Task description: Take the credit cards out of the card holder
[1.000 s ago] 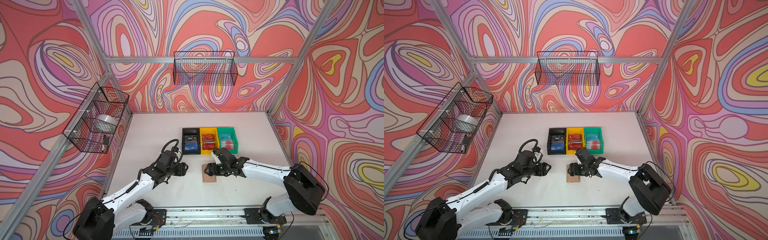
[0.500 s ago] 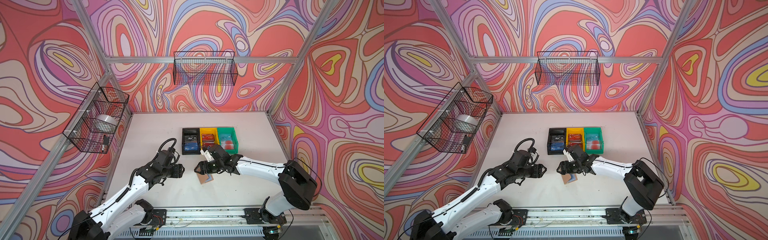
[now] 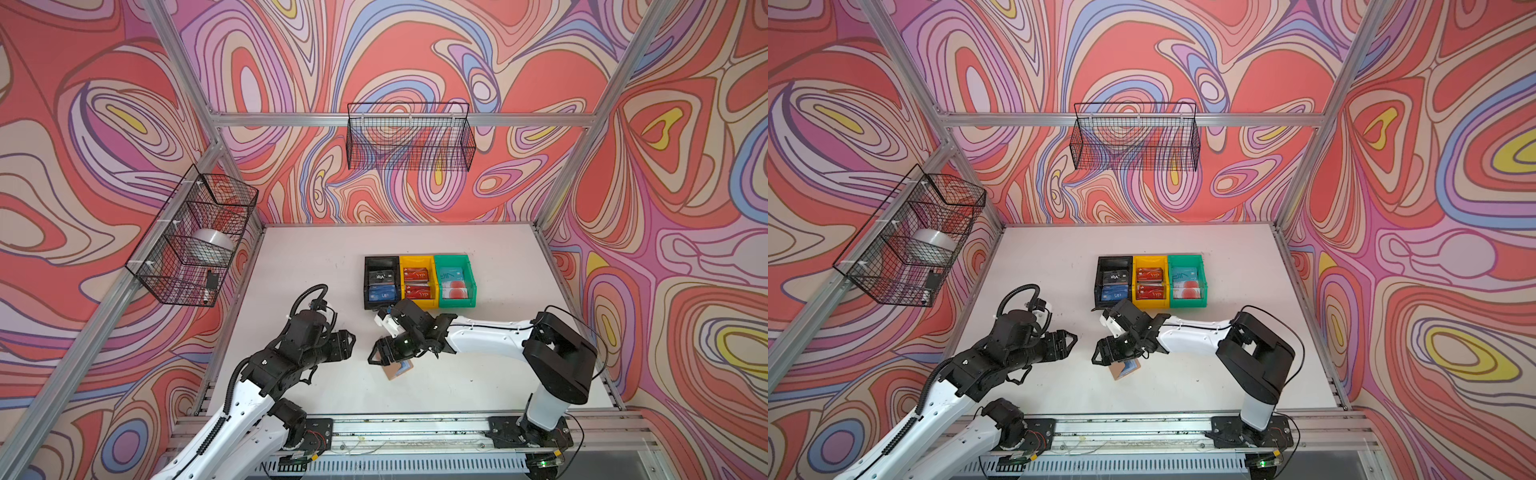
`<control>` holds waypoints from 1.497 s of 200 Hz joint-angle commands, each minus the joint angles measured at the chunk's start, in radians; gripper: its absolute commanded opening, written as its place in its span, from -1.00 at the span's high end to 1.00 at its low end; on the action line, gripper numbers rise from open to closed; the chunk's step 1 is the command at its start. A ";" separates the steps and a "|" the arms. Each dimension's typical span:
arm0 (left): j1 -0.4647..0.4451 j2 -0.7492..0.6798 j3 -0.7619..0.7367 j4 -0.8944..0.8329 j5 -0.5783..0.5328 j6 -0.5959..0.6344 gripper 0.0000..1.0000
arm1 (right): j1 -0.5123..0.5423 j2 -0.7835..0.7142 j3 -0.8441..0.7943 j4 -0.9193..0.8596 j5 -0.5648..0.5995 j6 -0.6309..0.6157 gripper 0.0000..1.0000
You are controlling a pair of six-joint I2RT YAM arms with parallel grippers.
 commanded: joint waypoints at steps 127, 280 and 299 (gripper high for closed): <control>0.037 0.003 0.004 -0.073 0.039 -0.038 -0.40 | 0.027 0.020 0.210 -0.419 0.354 -0.116 1.00; 0.093 0.052 0.006 -0.065 0.082 -0.021 -0.40 | 0.096 0.224 0.459 -0.626 0.526 -0.180 0.64; 0.094 0.048 0.009 -0.066 0.088 -0.023 -0.40 | 0.097 0.211 0.453 -0.617 0.513 -0.180 0.51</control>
